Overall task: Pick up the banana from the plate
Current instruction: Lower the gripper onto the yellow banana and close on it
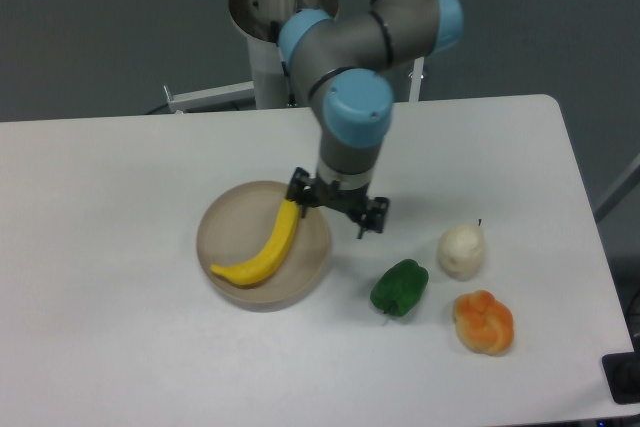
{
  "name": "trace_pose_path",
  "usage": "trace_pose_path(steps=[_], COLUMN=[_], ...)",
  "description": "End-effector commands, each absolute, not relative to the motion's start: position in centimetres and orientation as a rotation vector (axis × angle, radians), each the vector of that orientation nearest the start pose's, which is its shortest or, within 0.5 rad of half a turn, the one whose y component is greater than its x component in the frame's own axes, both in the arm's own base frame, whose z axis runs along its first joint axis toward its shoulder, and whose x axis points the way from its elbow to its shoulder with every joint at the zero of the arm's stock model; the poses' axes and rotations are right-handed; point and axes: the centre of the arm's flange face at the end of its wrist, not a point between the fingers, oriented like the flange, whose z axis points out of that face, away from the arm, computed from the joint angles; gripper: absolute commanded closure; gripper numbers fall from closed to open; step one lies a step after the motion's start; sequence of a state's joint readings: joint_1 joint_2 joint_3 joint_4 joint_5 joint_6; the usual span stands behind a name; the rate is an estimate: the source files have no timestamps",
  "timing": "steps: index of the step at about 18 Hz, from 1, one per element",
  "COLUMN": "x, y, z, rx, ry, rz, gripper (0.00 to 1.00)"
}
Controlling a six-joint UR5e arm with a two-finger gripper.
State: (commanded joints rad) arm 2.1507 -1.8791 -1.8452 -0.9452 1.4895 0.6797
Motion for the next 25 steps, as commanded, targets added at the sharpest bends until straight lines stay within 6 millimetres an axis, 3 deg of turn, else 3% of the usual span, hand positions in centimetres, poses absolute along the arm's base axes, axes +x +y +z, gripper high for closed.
trace_pose_path(steps=[3, 10, 19, 20, 25], x=[-17.2, -14.7, -13.6, -13.4, -13.5], y=[54.6, 55.6, 55.3, 55.4, 55.7], z=[23.7, 21.2, 19.2, 19.2, 19.2], rx=[-3.070, -3.083, -3.116, -3.116, -3.114], ry=[0.188, 0.263, 0.317, 0.324, 0.331], rz=[-0.071, -0.081, -0.027, -0.025, -0.024], gripper=[0.00, 0.00, 0.00, 0.07, 0.59])
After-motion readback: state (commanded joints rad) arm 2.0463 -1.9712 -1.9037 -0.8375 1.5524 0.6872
